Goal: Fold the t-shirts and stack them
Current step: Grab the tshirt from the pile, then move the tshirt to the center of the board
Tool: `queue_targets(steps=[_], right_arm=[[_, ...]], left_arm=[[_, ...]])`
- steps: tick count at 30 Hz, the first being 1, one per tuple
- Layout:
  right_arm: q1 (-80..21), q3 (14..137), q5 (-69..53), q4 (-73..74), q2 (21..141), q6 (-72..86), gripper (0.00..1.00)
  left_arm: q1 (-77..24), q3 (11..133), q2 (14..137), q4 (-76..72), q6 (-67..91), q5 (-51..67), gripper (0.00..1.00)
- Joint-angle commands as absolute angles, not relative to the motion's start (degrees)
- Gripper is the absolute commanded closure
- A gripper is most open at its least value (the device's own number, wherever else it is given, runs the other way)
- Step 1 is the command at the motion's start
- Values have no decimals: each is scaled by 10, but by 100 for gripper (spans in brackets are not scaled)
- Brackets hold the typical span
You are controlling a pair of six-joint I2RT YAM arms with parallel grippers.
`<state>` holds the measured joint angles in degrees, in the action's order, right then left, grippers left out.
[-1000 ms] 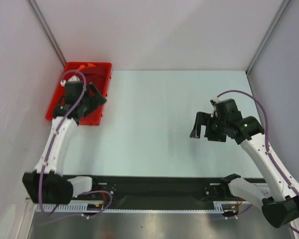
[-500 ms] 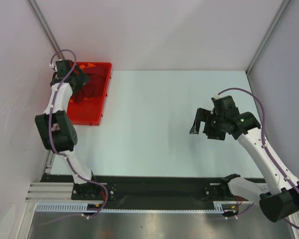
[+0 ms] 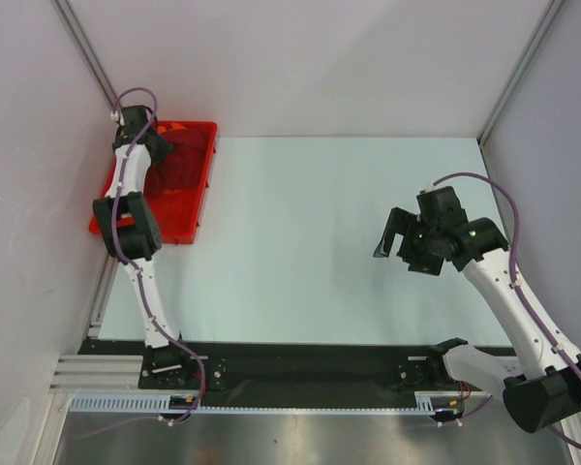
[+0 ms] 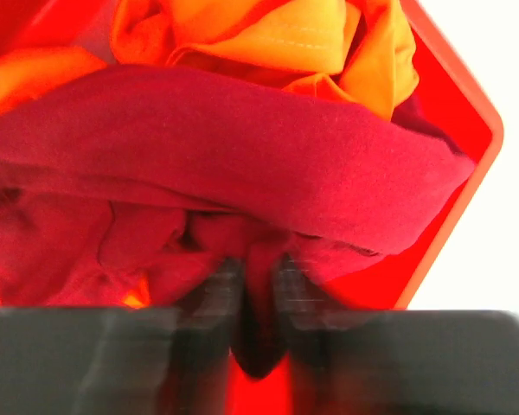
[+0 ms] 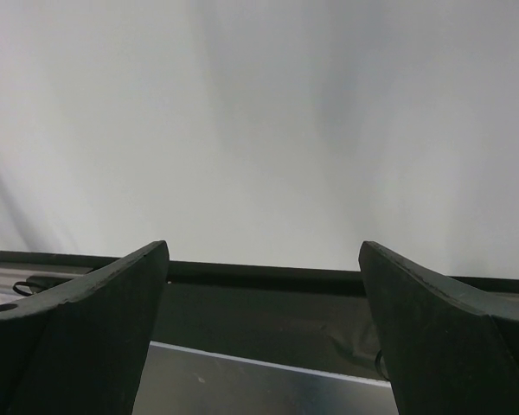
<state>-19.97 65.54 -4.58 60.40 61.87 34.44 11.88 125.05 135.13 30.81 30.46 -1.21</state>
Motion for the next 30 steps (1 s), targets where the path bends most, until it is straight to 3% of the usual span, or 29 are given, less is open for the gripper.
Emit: queue_targets(steps=[1, 2, 3, 10, 16, 20, 30], right_arm=[[-193, 683, -33, 613, 620, 352, 0], [-192, 686, -34, 612, 623, 351, 0], [-191, 686, -39, 611, 627, 349, 0], [-187, 702, -57, 601, 637, 314, 0], [-181, 703, -69, 605, 622, 281, 0], [-164, 699, -72, 606, 600, 269, 0], [-127, 715, -133, 615, 588, 222, 0]], left_arm=[[122, 1280, 1331, 298, 304, 15, 89], [121, 1274, 1322, 289, 304, 19, 98], [120, 1273, 1303, 277, 304, 21, 100], [114, 1294, 1187, 156, 340, 123, 100], [95, 1398, 1130, 48, 433, 218, 100], [77, 1419, 1072, -40, 583, 259, 100], [-80, 1375, 907, 61, 612, 328, 100]])
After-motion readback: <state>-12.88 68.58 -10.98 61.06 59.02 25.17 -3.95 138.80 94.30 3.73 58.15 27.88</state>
